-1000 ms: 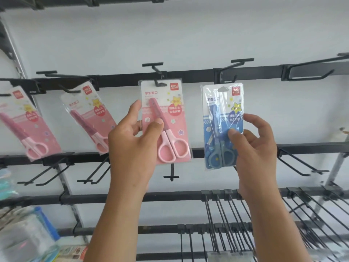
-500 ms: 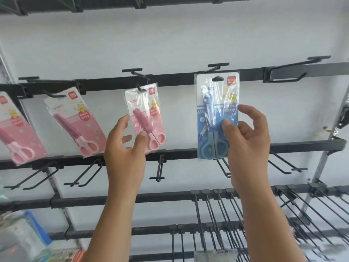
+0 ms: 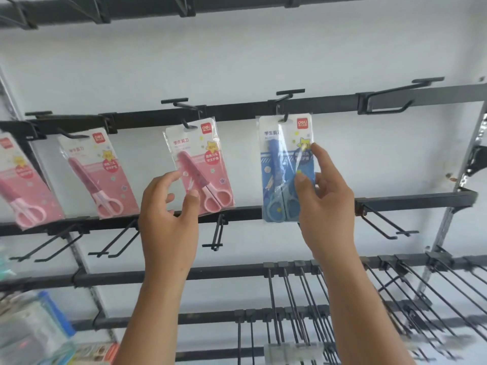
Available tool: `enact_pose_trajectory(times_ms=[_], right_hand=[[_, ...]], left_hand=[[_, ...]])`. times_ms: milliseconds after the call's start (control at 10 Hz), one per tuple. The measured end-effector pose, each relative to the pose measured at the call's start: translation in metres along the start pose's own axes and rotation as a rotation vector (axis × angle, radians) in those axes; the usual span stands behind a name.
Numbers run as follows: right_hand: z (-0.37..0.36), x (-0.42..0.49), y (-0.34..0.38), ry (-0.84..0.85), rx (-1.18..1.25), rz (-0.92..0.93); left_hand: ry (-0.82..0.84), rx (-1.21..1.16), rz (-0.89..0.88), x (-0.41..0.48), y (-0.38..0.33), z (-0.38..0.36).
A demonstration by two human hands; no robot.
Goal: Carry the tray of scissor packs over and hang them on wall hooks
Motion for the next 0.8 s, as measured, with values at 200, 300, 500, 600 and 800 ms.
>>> enact_pose_trajectory(times_ms=[200, 300, 500, 600, 800], right_hand=[[-0.004, 0.008, -0.003, 0.014, -0.026, -0.047], [-0.001, 0.006, -0.008, 0.038, -0.045, -0.080], [0.018, -0.015, 0.000, 0.001, -0.096, -0.040], [0.023, -0.031, 0.011, -0.004, -0.125, 0.007], [0.008, -0.067, 0.045, 0.096, -0.087, -0.030]], left_hand=[[0.030, 0.058, -0.012, -0.005, -0.004, -0.001], [0.040, 0.067, -0.009, -0.009, -0.009, 0.002], [0.053, 0.101, 0.014, -0.027, -0.015, 0.012], [0.098, 0.120, 0.000, -0.036, -0.020, 0.016], [0.158, 0.044, -0.039, -0.042, -0.031, 0.051]])
Point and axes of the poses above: each hand's wrist, its own x-axis towards the middle knuckle, its own z-axis out of the back of the hand, y = z × x, the point moved 7 cm from there along x, towards the middle knuckle, and after that the axes turned 5 degrees about -z, right-handed, at the moved point
